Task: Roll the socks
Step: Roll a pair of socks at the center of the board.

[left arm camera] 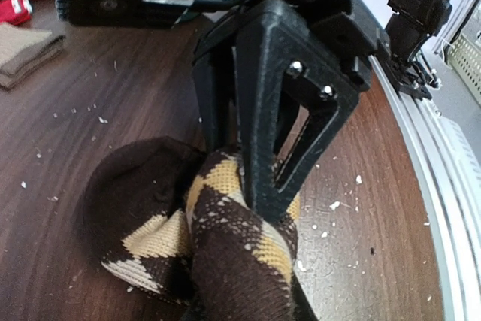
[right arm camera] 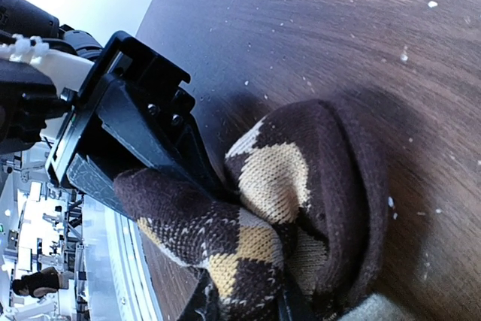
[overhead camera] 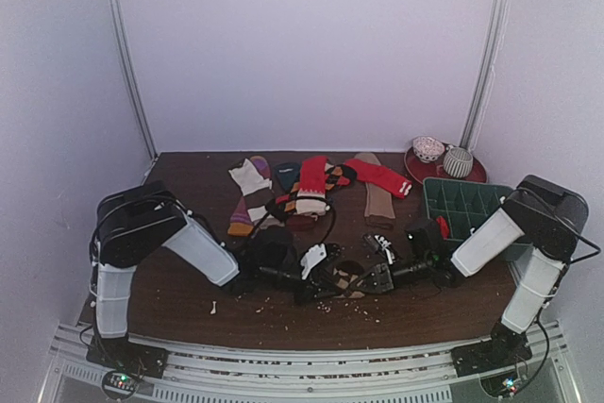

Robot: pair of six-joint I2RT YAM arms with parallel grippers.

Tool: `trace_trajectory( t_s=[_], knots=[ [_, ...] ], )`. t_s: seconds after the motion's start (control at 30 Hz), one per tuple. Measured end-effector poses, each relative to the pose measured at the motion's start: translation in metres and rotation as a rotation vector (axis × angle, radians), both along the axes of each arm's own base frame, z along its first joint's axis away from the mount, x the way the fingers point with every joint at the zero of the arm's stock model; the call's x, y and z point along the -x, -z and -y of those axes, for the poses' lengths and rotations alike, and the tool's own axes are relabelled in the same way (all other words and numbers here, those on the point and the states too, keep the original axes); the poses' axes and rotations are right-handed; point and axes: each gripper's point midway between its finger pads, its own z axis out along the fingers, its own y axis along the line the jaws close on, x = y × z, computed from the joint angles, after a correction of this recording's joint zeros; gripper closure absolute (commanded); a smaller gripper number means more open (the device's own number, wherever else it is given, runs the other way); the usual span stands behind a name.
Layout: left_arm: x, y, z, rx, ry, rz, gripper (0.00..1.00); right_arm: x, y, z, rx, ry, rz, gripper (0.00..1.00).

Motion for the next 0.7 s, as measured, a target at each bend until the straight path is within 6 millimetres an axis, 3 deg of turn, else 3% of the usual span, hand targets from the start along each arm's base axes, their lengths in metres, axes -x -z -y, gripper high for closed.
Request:
trace_trajectory(
  t_s=[0.17, 0.4, 0.7],
  knots=[
    [-0.002, 0.004, 0.005, -0.055, 0.005, -0.128, 1.0, 0.0, 0.0, 0.004, -0.004, 0.025, -0.025, 0.82],
    [-0.004, 0.012, 0.001, -0.084, 0.007, -0.303, 1.0, -0.003, -0.005, 0.002, -0.035, 0.036, -0.015, 0.7],
    [-0.004, 0.018, -0.002, -0.106, 0.019, -0.386, 1.0, -0.008, -0.026, 0.003, 0.029, -0.02, 0.192, 0.53]
  ],
)
